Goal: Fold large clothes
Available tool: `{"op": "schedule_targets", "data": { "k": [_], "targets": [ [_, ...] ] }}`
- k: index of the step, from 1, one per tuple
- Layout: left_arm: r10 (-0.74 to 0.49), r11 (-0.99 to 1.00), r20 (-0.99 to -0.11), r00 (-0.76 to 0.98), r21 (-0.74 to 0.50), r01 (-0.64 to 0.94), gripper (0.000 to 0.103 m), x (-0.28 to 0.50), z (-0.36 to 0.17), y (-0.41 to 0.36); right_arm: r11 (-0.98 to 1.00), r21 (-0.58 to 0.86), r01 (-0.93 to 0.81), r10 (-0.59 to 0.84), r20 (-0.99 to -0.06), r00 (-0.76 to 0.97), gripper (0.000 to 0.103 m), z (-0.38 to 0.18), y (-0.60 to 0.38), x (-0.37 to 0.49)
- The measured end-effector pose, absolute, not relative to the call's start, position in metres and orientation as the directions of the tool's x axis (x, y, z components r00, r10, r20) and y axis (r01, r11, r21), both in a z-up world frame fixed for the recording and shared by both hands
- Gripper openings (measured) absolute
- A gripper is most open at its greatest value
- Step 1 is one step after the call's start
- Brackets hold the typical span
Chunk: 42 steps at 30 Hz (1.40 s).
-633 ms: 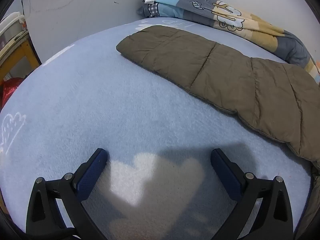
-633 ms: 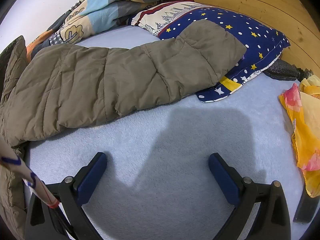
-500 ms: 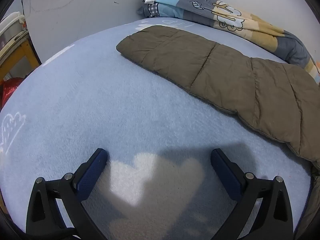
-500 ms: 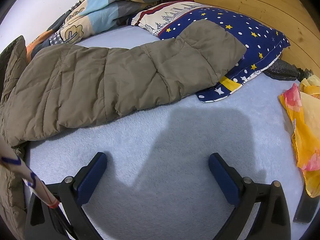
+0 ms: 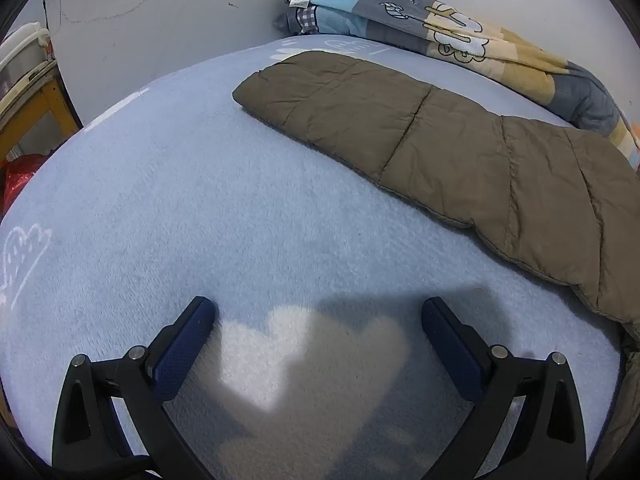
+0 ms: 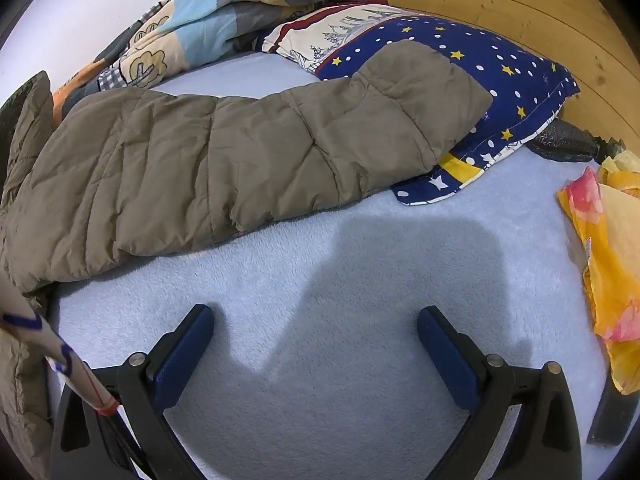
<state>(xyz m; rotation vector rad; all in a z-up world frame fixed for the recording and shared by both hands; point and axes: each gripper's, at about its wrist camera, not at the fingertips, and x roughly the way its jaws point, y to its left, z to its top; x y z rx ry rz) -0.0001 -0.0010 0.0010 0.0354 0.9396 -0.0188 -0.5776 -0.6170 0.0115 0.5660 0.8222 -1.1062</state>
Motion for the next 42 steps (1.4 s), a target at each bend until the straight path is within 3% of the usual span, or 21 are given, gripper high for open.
{"op": "schedule_targets", "data": {
  "k": [10,16,22,28,34,42],
  "targets": [
    [-0.044,0.996,-0.843,0.536,0.008,0.094,0.103,-0.025,0.006,0.009,0.362,-0.001,0.932,-0.543,-0.813,0.210,0.103,0.013,-0.615,-0.580],
    [-0.057,0.992,-0.885,0.462,0.002,0.127,0.103,-0.040,0.015,0.020,0.386,0.021,0.922,-0.471,-0.855,0.216,0.103,0.018,-0.612,-0.585],
    [-0.057,0.998,-0.889,0.454,-0.043,0.041,0.103,-0.062,0.038,0.046,0.416,0.116,0.902,-0.397,-0.869,0.295,0.103,0.022,-0.592,-0.599],
    [-0.086,0.996,-0.779,0.621,-0.080,0.038,0.103,-0.115,0.113,0.059,0.362,0.302,0.882,-0.318,-0.850,0.421,0.102,0.046,-0.569,-0.627],
    [-0.207,0.978,-0.620,0.757,-0.111,0.177,0.103,-0.189,0.190,0.049,0.446,0.270,0.854,-0.461,-0.748,0.477,0.102,0.129,-0.503,-0.639],
    [-0.471,0.868,-0.541,0.697,-0.144,0.475,0.103,-0.308,0.248,-0.012,0.600,0.313,0.736,-0.513,-0.556,0.654,0.102,0.221,-0.369,-0.619]
  ]
}}
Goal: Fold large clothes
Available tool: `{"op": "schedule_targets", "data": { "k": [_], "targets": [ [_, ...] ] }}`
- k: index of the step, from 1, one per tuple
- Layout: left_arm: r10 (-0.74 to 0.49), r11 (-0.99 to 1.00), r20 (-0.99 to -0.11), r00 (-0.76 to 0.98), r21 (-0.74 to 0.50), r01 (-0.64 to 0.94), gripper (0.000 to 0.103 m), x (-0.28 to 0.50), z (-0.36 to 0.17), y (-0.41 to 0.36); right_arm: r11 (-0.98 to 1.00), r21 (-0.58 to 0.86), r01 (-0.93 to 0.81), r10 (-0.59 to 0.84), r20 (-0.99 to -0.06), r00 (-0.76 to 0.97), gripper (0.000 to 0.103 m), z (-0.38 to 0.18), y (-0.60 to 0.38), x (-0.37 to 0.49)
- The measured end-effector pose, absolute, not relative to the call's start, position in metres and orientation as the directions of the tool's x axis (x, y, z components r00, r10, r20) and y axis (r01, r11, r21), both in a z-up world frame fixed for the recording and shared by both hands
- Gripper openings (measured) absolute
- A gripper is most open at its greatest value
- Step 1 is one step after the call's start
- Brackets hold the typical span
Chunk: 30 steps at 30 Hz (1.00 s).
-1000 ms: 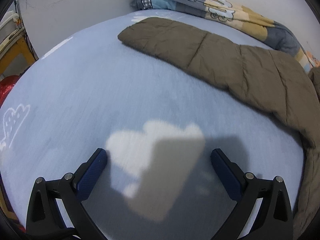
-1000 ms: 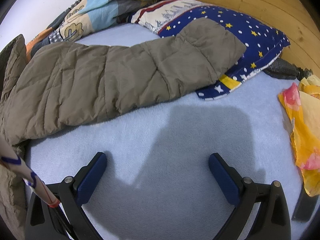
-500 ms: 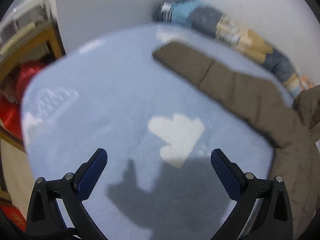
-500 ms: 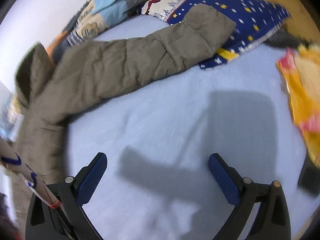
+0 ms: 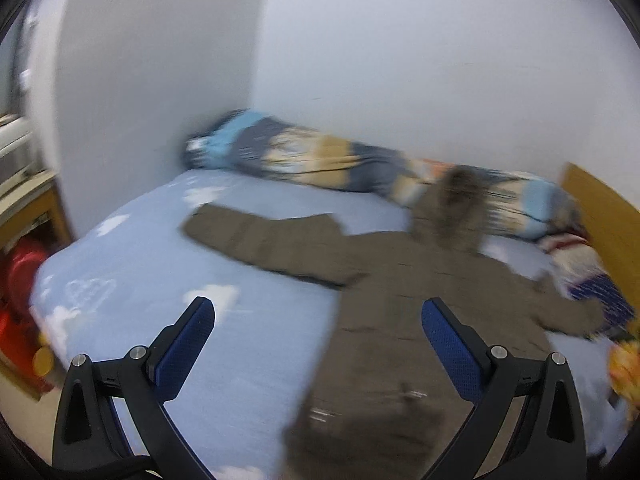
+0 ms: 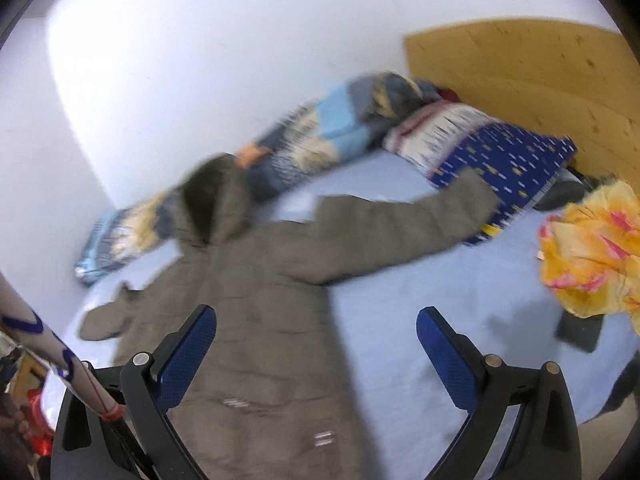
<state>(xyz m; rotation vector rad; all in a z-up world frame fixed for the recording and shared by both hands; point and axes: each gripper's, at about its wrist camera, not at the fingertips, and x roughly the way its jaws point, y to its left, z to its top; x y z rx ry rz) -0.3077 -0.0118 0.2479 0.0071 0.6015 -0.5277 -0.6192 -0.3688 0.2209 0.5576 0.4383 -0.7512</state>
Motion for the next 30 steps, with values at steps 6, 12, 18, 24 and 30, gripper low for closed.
{"op": "schedule_targets", "data": {
  "k": [6,12,18,24,30],
  "targets": [
    [-0.618,0.756,-0.525,0.585,-0.192,0.626,0.103,-0.377,0.265,-0.058,0.682,0.249,0.688,-0.482,-0.555,0.678,0.102,0.245,-0.291,-0.582],
    [-0.641,0.713,-0.529,0.556,-0.142,0.687,0.103,-0.425,0.263,-0.080,0.741,0.121,0.660,-0.493,-0.570,0.657,0.102,0.248,-0.245,-0.556],
    [-0.608,0.733,-0.566,0.557,-0.130,0.668,0.103,-0.420,0.249,-0.078,0.773,0.067,0.631,-0.489,-0.570,0.660,0.102,0.247,-0.220,-0.545],
    [-0.601,0.734,-0.584,0.546,-0.132,0.666,0.103,-0.408,0.237,-0.087,0.772,0.009,0.635,-0.510,-0.588,0.628,0.102,0.241,-0.217,-0.532],
    [-0.594,0.726,-0.604,0.531,-0.119,0.677,0.103,-0.389,0.221,-0.117,0.754,-0.010,0.656,-0.522,-0.615,0.591,0.102,0.231,-0.236,-0.520]
  ]
}}
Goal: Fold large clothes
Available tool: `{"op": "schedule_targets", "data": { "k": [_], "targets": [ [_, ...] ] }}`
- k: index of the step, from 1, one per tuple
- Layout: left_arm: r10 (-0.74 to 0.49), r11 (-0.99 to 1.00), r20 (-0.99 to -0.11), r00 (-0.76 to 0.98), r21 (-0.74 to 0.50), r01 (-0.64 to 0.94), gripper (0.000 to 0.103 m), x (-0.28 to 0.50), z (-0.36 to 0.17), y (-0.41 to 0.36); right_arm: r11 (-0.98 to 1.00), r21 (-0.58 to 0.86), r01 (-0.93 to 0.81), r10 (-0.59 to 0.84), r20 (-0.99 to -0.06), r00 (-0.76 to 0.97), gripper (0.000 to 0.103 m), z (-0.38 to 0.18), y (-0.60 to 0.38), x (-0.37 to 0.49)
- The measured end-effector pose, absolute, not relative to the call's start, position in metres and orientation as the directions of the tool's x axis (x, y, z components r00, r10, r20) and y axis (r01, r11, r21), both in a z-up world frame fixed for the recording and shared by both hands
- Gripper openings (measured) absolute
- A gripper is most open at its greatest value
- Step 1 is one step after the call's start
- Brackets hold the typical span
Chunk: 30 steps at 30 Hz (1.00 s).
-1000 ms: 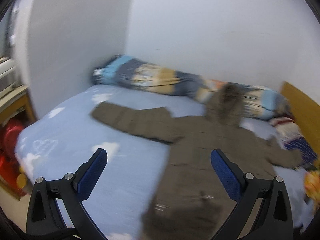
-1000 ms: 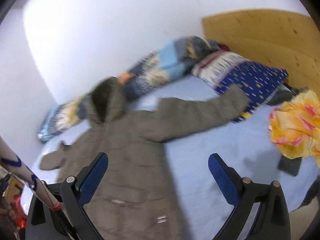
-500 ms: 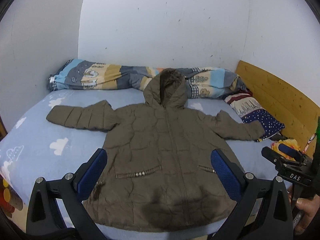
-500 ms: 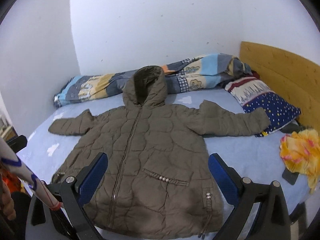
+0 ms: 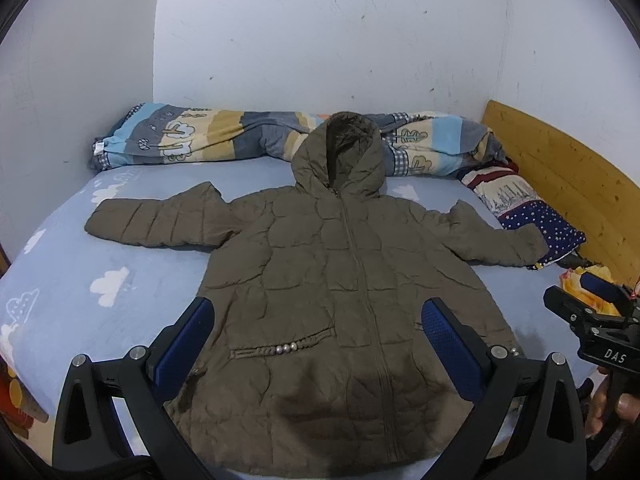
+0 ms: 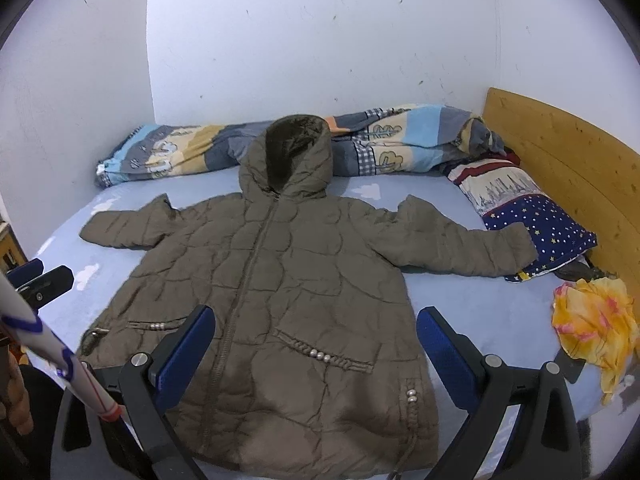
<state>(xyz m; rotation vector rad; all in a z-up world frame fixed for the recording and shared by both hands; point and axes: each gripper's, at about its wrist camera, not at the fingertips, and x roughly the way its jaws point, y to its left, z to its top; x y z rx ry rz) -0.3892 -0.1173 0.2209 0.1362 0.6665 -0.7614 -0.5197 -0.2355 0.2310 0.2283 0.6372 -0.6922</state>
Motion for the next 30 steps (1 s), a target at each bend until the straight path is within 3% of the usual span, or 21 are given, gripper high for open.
{"op": "schedule_targets", "data": {
  "k": [12,23,26,27,28,30],
  "targets": [
    [-0.607,0.683,-0.626,0.489,-0.096,0.724,0.103,-0.350,0.202,-0.208,0.735,-0.042,0.677,-0.526,-0.666,0.530,0.102,0.205,-0.298,-0.491],
    [-0.543,0.716,-0.674,0.502,-0.060,0.695,0.103,-0.298,0.148,-0.257,0.536,0.228,0.813,-0.505,-0.684,0.526,0.098,0.179,-0.492,-0.575],
    [-0.531,0.736,-0.678,0.509,-0.072,0.673,0.103,-0.284,0.146,-0.253,0.415,0.348,0.841,-0.530,-0.659,0.534,0.093,0.165,-0.557,-0.620],
    [-0.530,0.738,-0.681,0.506,-0.076,0.671,0.103,-0.282,0.145,-0.252,0.349,0.398,0.849,-0.523,-0.669,0.528,0.089,0.155,-0.581,-0.637],
    [-0.528,0.740,-0.687,0.500,-0.083,0.667,0.103,-0.279,0.142,-0.252,0.290,0.427,0.856,-0.516,-0.684,0.516,0.077,0.146,-0.599,-0.648],
    [-0.519,0.743,-0.696,0.496,-0.081,0.664,0.103,-0.277,0.137,-0.253,0.232,0.488,0.842,-0.523,-0.667,0.531,0.072,0.127,-0.630,-0.669]
  ]
}}
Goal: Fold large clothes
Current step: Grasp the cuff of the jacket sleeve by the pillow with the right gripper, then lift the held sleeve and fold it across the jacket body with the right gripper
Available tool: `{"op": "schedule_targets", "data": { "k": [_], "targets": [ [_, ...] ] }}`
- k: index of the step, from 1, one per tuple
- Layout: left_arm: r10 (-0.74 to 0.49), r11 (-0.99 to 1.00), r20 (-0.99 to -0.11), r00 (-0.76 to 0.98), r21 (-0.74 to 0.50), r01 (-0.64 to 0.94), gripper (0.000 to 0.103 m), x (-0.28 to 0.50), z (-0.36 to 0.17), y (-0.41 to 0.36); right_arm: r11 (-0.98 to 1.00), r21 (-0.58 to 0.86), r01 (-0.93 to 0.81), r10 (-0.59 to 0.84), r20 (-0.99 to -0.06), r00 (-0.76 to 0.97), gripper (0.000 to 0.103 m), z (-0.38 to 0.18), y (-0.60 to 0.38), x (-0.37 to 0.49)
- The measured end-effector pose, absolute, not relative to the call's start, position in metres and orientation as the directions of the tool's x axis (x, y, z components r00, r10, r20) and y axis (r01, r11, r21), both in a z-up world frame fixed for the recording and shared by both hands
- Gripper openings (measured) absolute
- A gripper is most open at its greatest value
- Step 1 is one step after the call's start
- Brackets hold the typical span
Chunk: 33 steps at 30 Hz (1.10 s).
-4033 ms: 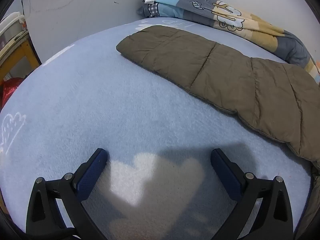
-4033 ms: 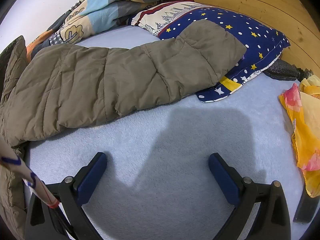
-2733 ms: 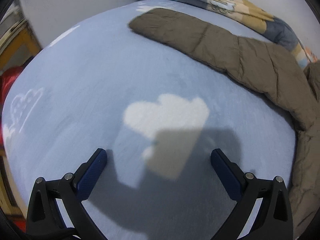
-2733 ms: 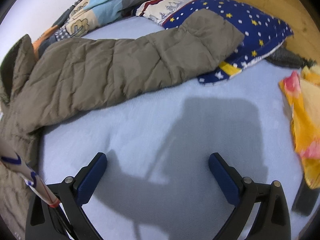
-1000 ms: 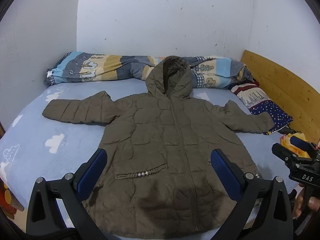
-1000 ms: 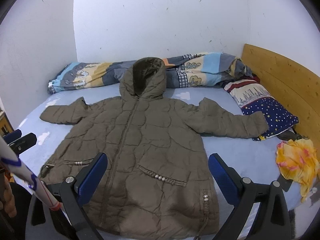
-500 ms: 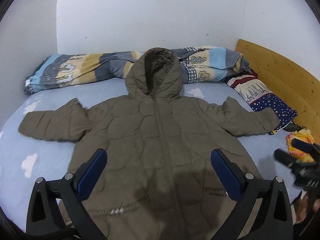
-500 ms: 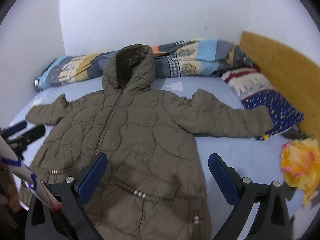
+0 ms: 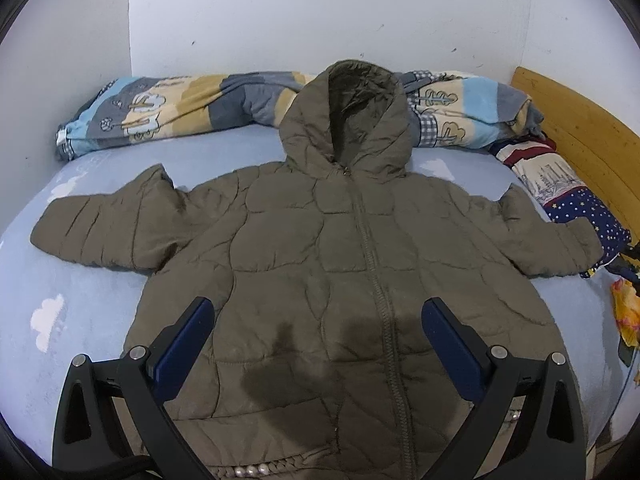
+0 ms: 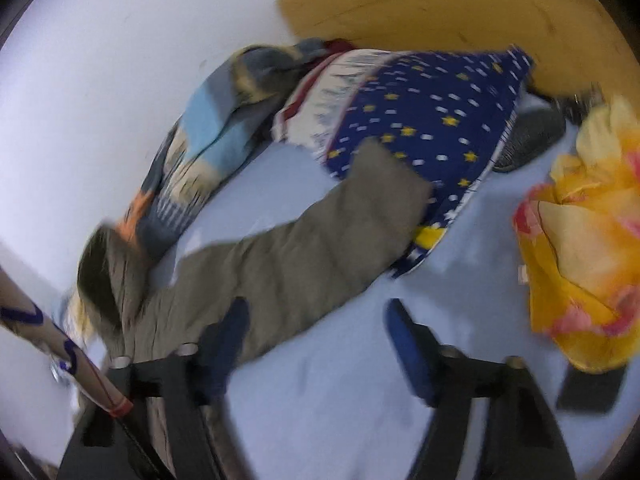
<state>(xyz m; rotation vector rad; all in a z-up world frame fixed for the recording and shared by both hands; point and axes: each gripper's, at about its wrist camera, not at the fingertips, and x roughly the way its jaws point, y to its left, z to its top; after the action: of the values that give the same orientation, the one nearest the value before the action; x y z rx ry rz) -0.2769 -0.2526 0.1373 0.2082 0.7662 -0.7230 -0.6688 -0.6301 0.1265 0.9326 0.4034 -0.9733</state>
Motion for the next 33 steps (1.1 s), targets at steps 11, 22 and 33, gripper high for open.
{"op": "schedule_targets", "data": {
  "k": [11,22,33],
  "targets": [
    [-0.475,0.750,-0.741,0.475,-0.057,0.659,0.103,-0.266,0.113,-0.258,0.119,0.554,0.824,-0.573,-0.640,0.513,0.065,0.079,-0.724,-0.688],
    [-0.457,0.751,-0.759,0.463,-0.051,0.658,0.103,-0.260,0.104,-0.258,0.142,0.470,0.871,-0.581,-0.673,0.458,0.018,0.056,-0.743,-0.664],
    [-0.480,0.762,-0.725,0.494,-0.065,0.645,0.103,-0.262,0.123,-0.238,0.418,0.456,0.786,-0.686,-0.409,0.602,0.016,0.230,-0.647,-0.598]
  ]
}}
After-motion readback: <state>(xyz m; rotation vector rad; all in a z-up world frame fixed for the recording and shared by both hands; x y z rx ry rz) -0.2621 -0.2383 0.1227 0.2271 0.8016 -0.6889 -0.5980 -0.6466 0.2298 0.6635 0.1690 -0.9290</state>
